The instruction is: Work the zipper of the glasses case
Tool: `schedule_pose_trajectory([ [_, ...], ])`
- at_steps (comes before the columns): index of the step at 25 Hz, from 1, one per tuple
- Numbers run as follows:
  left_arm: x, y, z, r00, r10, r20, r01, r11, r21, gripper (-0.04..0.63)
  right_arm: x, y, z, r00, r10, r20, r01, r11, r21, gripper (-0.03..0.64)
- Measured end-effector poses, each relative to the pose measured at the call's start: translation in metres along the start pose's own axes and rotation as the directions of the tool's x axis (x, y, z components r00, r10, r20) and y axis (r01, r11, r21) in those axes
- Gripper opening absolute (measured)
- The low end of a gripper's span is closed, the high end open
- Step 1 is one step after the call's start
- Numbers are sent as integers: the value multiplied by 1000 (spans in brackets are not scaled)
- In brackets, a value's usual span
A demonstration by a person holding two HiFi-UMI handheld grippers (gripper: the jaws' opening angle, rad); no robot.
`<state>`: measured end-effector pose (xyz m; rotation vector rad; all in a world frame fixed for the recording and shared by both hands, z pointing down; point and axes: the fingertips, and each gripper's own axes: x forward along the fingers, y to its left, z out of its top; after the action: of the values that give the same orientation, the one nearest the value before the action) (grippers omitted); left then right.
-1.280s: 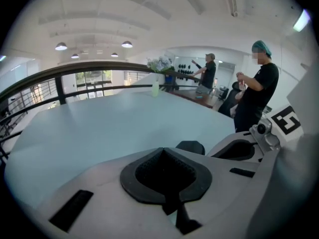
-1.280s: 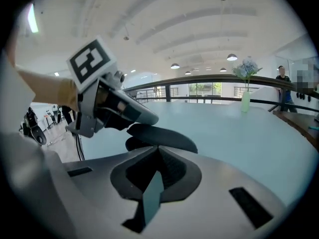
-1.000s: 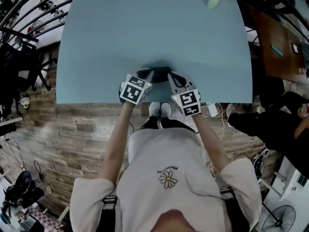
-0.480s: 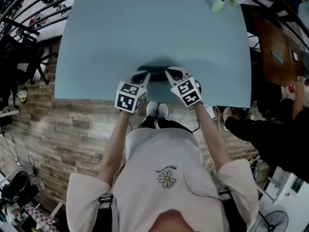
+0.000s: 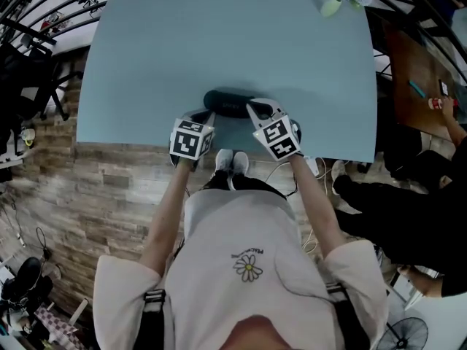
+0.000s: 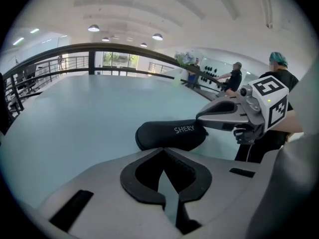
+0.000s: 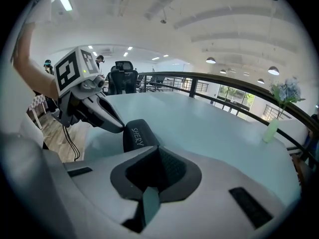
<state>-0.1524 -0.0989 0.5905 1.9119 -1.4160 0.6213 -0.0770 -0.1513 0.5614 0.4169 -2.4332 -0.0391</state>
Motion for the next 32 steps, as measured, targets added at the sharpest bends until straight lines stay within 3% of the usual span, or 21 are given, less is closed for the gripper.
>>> schedule_pose_trajectory([
  [7,30,20,41,1000,-8,9,8,997,75,14,-4,2,-3,999,-17,-45,18,999,28,8],
  [14,85,2,101,998,-69,10,65,970,235,14,-8,-4,-5,997,-54,-56,57,997,52,8],
  [20,98,-15,128,993,-107,57,89,960,267,14,-9,-8,-5,995,-77,-59,81,995,62,8],
  [23,72,-45,138,973,-197,117,160,949,273,14,-10,-8,-6,995,-87,-55,90,994,61,8],
  [26,62,-76,122,961,-273,40,245,911,331,14,-10,-7,-5,995,-88,-48,92,993,72,8],
  [29,70,-81,97,966,-256,-45,254,895,367,14,-10,-4,-4,995,-89,-45,92,994,67,8],
  [32,73,-80,90,970,-234,-69,242,887,393,14,-11,-2,-6,998,-62,-29,65,994,87,8],
])
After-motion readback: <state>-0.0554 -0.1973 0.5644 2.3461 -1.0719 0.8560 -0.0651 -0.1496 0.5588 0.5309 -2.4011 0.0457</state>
